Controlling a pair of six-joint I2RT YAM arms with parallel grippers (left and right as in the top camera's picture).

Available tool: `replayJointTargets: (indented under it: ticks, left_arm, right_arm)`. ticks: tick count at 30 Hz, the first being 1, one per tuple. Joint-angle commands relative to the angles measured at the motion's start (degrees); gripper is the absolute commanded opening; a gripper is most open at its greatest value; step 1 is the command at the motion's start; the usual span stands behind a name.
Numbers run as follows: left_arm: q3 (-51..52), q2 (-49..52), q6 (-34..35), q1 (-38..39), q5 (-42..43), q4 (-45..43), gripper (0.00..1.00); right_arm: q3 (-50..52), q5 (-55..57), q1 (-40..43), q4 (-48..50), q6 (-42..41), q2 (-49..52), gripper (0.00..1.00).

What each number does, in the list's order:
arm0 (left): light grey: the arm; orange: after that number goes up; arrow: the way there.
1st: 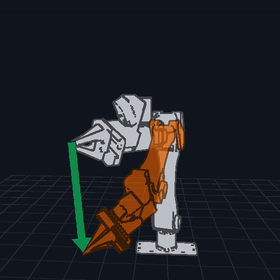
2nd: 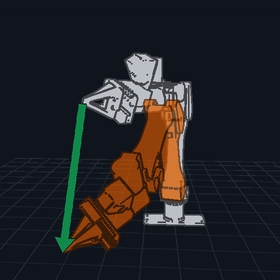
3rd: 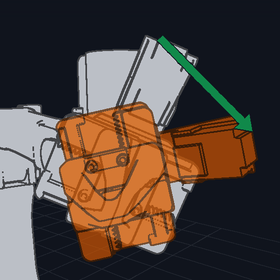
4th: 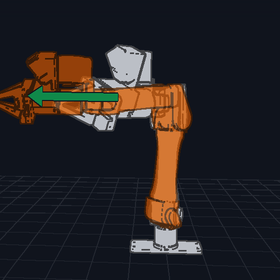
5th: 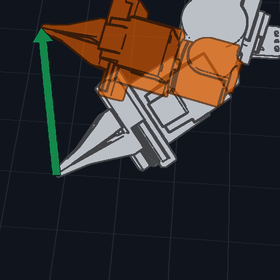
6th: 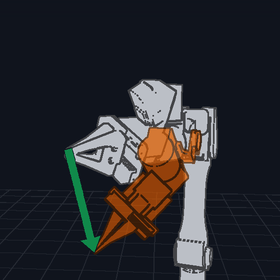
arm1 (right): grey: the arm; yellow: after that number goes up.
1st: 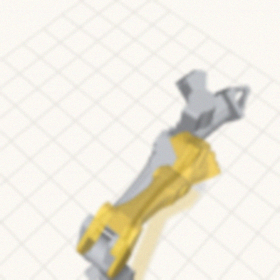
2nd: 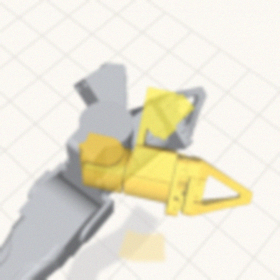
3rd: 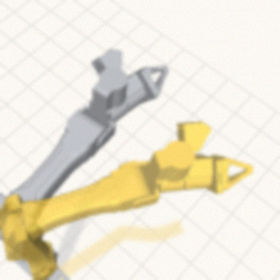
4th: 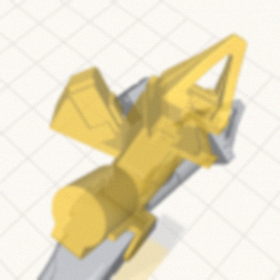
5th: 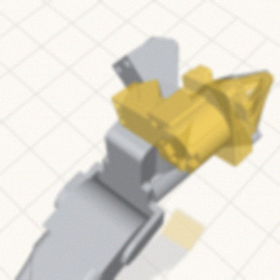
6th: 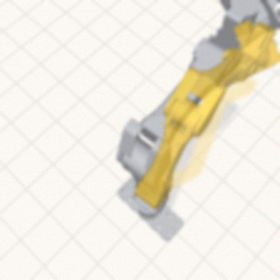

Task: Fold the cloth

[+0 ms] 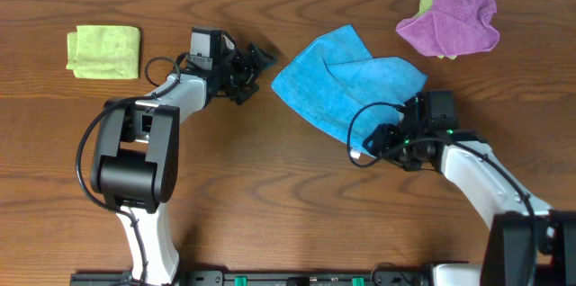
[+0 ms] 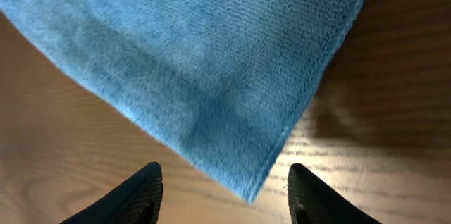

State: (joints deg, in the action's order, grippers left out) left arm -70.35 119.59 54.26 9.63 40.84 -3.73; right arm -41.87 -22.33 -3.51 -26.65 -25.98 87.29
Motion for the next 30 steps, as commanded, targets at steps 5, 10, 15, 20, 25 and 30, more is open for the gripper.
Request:
replayJointTargets:
  ticks: [5,10,15,20,25,30]
  left_arm:
    - [-0.83,1.66,0.68,0.72,0.13,-1.62,0.95]
    - [-0.98,1.70,1.07,1.40,-1.09,-2.97,0.95]
    - [-0.98,1.90,1.03,1.40,-2.56,-2.97,0.95]
    - [-0.98,1.92,-0.31,1.40,-3.98,-3.04,0.95]
    - [-0.98,1.95,-1.57,2.03,-4.02,-3.45,0.95]
    - [-0.98,2.64,-1.97,3.56,-3.58,-3.67,0.96]
  right_arm:
    - [0.44,-0.17,-3.19,4.20,-4.61,3.78,0.55]
    - [0.44,0.81,-4.96,6.51,-6.84,4.61,0.40]
    - [0.44,1.38,-5.14,6.71,-7.87,4.59,0.07]
    - [0.42,1.31,-5.14,6.71,-7.87,4.59,0.01]
    - [0.42,1.31,-5.14,6.78,-8.39,4.59,0.01]
    - [0.42,1.29,-5.14,6.73,-8.74,4.59,0.01]
